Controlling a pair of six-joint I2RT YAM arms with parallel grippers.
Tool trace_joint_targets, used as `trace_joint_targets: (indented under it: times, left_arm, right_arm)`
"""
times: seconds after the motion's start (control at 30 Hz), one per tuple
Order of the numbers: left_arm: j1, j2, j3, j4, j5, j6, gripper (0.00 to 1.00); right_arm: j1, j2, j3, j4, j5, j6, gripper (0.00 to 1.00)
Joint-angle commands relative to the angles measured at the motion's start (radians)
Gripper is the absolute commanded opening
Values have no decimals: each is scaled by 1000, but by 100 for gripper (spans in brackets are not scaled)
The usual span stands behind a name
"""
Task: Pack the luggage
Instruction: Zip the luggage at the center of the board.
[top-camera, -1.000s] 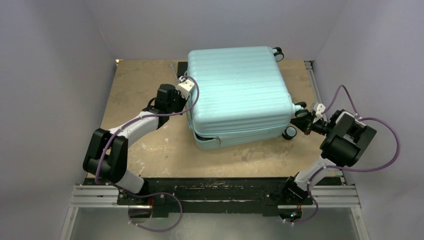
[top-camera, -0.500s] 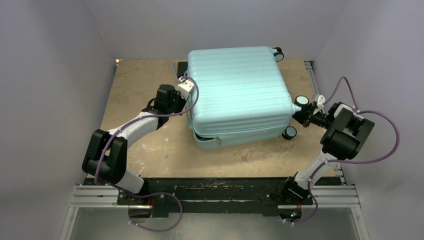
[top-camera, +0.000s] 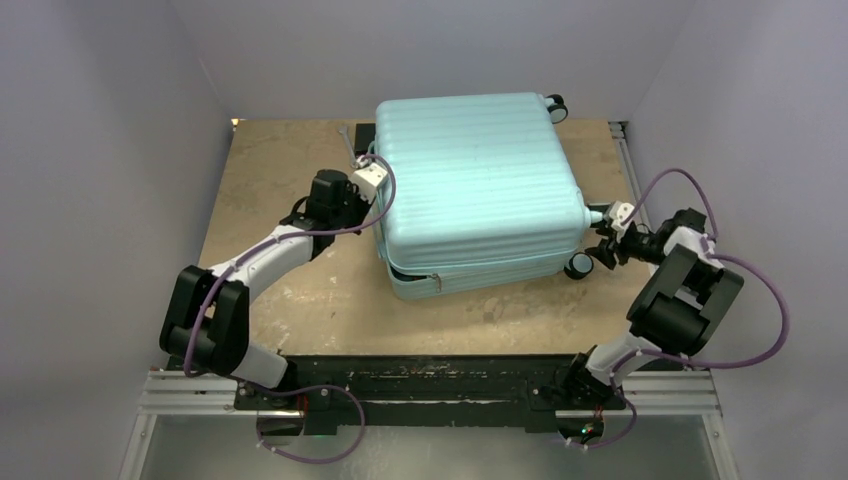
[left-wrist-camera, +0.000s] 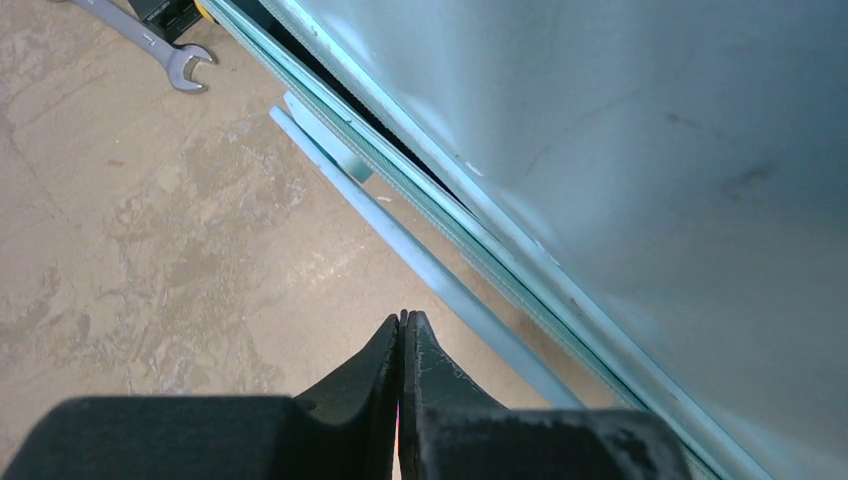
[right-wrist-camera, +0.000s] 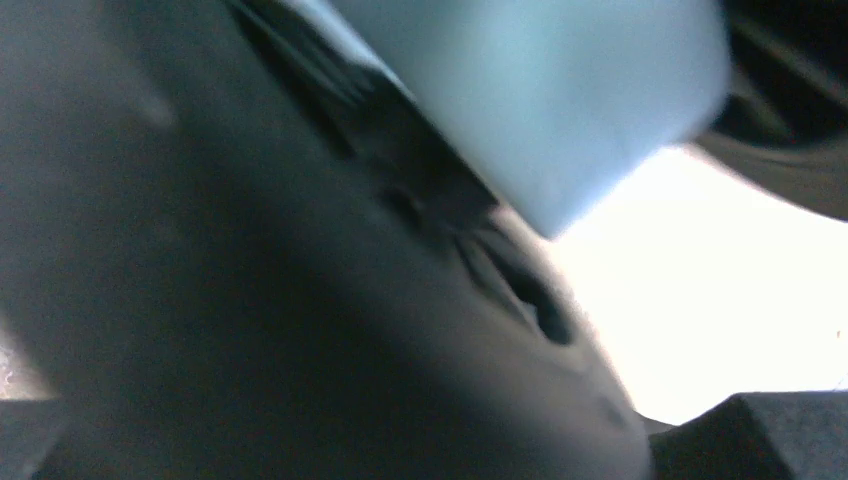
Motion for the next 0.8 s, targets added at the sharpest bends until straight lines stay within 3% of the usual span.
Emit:
trace_joint_targets:
  times: [0.0,0.13,0.2,0.3,0.43,0.57,0.6,0.67,0.77]
  left_arm:
    - [-14,-8,2,-135,71,95,0]
    - [-14,-15,-11,-141,89,126,0]
    - [-14,-13,-15,-137,80,135,0]
    - [-14,2,-10,-122,20,124,0]
    - [-14,35,13,-101,-120,95,0]
    - [-7,35,27,-81,-145,44,0]
    - [4,30,35,-84,-109,31,3]
    - [40,20,54,-95,0,-7,23]
    - [93,35,97,-123,131,-60,48]
  right_arm:
    - [-41,91,45,-87,128,-136,59]
    - [-123,279,211,-398,49,-374,59]
    - [-139,322,257,-433,13,-355,59]
    - [-135,328,258,-393,9,-328,60]
    - [-134,290,245,-246,-19,-140,61]
    - [-130,204,181,-49,-35,59,62]
    - [-130,188,171,18,-42,139,62]
    - [-130,176,168,76,-61,206,64]
    - [-122,198,205,11,-101,177,72]
